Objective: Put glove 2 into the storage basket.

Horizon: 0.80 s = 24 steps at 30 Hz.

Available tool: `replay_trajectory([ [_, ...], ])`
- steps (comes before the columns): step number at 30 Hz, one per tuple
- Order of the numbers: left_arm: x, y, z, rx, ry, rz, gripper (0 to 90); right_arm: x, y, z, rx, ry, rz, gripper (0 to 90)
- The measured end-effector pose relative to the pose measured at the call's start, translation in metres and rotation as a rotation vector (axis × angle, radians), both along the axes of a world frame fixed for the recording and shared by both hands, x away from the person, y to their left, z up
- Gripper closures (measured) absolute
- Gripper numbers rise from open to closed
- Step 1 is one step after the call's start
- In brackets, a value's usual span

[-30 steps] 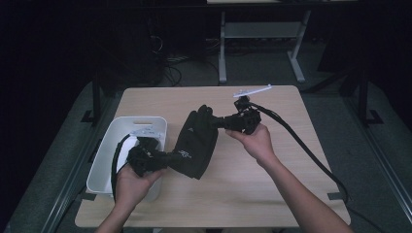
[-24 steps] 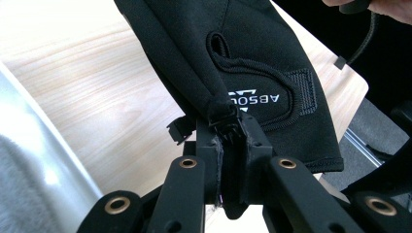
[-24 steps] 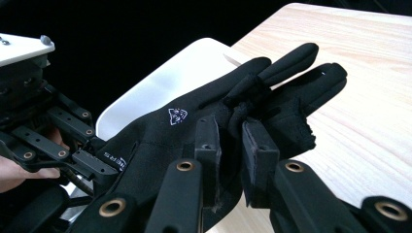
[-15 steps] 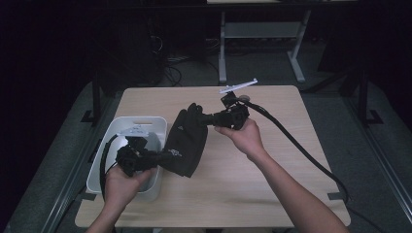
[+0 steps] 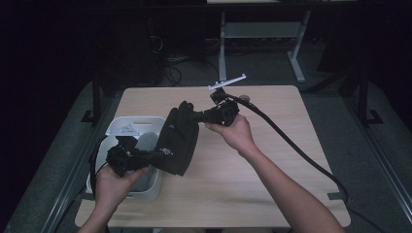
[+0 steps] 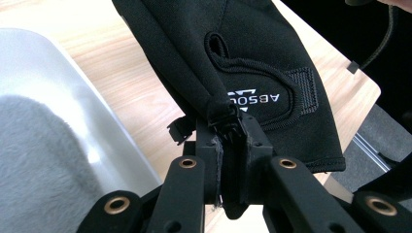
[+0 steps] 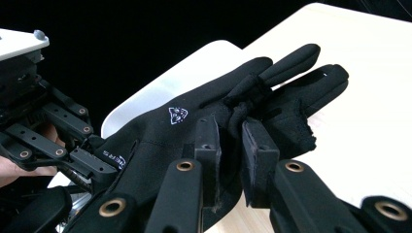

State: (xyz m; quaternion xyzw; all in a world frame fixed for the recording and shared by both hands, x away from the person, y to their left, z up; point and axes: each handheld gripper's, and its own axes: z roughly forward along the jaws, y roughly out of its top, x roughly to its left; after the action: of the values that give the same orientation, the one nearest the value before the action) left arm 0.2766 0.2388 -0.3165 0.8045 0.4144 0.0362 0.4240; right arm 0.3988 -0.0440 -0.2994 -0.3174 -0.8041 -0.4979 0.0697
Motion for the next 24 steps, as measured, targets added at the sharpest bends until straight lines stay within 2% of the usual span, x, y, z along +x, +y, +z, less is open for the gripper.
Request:
replay_trajectory([
  [6,-0.001,0.012,0.001,-0.012,-0.005,0.025,81.4,0.004,0.014,0.007,-0.009,0.002,0.022,79.1],
  [13,-0.003,0.027,0.001,-0.003,-0.005,0.048,81.5,0.008,0.035,0.010,-0.022,-0.001,0.045,79.1],
  [15,-0.003,0.031,0.001,-0.009,-0.004,0.061,81.5,0.011,0.040,0.008,-0.008,0.002,0.050,79.1],
  [19,-0.003,0.041,-0.001,-0.005,-0.001,0.077,81.4,0.015,0.052,0.006,-0.022,0.002,0.065,79.1],
  [21,-0.003,0.047,-0.001,-0.008,0.001,0.088,81.5,0.018,0.058,0.004,-0.003,0.014,0.067,79.1],
  [24,-0.004,0.053,-0.003,0.000,0.011,0.104,81.5,0.021,0.068,0.002,-0.025,0.010,0.080,79.1],
])
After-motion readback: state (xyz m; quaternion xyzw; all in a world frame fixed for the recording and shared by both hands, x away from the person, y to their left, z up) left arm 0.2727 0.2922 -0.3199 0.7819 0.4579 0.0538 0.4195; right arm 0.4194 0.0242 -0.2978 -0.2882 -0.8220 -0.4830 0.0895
